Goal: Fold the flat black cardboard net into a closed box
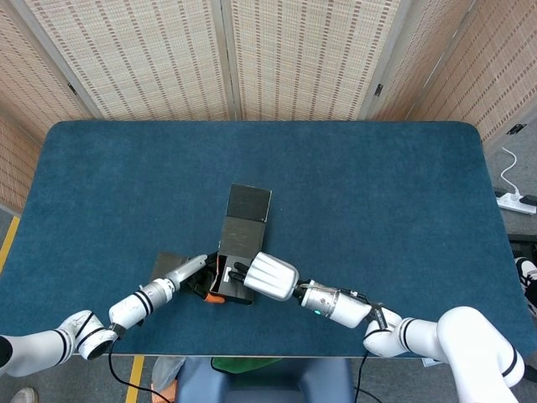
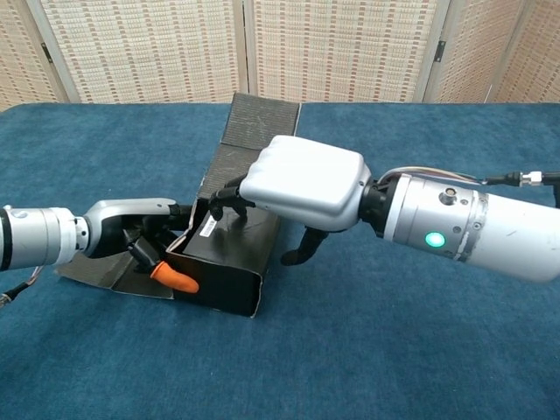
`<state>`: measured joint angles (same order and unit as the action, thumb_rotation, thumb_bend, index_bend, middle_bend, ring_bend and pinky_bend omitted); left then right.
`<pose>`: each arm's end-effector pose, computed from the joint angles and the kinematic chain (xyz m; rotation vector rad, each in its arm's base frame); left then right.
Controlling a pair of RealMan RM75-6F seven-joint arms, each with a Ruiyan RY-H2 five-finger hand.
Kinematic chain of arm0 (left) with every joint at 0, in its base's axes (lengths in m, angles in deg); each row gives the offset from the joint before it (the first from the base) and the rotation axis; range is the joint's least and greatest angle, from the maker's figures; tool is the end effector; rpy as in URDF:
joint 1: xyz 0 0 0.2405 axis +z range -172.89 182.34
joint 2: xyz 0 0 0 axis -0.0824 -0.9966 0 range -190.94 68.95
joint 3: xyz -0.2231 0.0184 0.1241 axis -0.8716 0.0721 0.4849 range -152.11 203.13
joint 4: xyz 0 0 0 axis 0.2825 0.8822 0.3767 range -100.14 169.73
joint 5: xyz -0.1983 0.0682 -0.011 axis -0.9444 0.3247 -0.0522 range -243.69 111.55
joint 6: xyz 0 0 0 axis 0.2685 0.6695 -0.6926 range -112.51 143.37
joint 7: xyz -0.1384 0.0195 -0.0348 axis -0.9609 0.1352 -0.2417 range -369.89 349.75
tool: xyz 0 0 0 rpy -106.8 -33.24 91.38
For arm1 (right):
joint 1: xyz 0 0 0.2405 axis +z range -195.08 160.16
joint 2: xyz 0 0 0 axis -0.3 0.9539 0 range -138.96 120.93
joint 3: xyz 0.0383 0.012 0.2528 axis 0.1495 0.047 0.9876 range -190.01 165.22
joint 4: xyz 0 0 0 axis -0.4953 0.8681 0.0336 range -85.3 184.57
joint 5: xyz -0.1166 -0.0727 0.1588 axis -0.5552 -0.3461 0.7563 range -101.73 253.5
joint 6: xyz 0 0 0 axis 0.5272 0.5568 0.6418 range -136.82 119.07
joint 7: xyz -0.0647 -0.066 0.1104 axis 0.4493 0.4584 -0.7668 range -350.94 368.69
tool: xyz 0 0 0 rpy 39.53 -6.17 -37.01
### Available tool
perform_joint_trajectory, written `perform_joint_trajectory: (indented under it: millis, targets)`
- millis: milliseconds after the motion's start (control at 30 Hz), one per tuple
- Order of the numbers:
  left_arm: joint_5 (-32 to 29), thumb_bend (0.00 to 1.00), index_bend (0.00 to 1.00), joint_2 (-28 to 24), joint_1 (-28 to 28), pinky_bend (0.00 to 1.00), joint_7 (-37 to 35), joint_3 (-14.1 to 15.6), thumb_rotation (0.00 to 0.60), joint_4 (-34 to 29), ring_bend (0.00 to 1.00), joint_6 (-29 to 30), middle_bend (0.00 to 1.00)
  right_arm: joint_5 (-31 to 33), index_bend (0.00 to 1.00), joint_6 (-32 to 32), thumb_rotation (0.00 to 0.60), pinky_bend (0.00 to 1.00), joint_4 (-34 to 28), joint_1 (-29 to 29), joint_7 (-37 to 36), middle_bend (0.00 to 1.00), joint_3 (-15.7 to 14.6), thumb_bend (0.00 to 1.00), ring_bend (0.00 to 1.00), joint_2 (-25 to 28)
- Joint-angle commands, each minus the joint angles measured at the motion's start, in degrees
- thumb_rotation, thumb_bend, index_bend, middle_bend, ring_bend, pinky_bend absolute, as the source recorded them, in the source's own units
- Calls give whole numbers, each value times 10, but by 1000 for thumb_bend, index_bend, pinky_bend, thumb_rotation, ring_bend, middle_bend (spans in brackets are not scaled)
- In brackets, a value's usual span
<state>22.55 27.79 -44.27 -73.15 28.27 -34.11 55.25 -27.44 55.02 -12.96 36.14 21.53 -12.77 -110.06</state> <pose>-0.1905 0.3376 -0.0539 -1.8046 -2.0344 -1.0032 -0.0778 -0.3147 -0.0800 2.3324 -0.0122 1.1740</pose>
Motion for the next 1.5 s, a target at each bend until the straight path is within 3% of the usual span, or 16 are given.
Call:
perform_joint_trajectory:
  millis: [33, 333, 1200, 1300, 1500]
  targets:
    - [3, 205, 132, 0, -2, 860, -3, 2, 600, -2, 609, 0, 229, -4, 370, 4, 600, 1000, 1, -1, -1, 383, -2, 0, 822, 0]
    - [7, 204, 98, -1, -8, 859, -8, 7, 600, -7, 606, -4, 205, -15, 419, 13, 600, 1000, 4, -5, -8, 383, -13, 0, 821, 1]
    - [9, 204, 91, 0, -15, 858, -15, 16, 600, -14, 603, -4, 193, -26, 421, 6, 600, 1000, 14, -7, -1, 394, -25, 0, 821, -3]
    - [5, 203, 128, 4, -14, 859, -14, 15, 600, -12, 604, -4, 214, -27, 421, 7, 600, 1000, 12, -8, -1, 394, -26, 0, 821, -4]
    - [-17, 203, 356, 20, -2, 860, 6, 4, 600, -3, 624, 3, 407, -28, 421, 19, 600, 1000, 10, -15, 2, 394, -26, 0, 821, 1]
